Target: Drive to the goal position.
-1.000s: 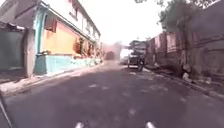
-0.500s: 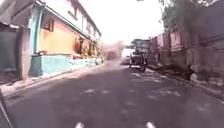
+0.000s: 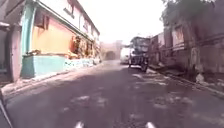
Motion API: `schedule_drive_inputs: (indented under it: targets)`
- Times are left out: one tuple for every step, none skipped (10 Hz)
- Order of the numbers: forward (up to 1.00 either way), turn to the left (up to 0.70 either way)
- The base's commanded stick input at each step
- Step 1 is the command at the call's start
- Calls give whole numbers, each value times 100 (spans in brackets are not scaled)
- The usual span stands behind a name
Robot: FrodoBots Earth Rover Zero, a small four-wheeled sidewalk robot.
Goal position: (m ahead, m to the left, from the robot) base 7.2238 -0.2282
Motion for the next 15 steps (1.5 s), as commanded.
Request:
schedule_drive_inputs:
  targets:
    - [70,1]
    - [70,1]
    - [70,1]
    - [70,1]
    - [70,1]
    - [70,1]
    - [70,1]
    - [70,1]
    - [70,-1]
    - [70,-13]
    - [70,-13]
    - [70,-13]
    - [70,-12]
    - [70,1]
    - [70,1]
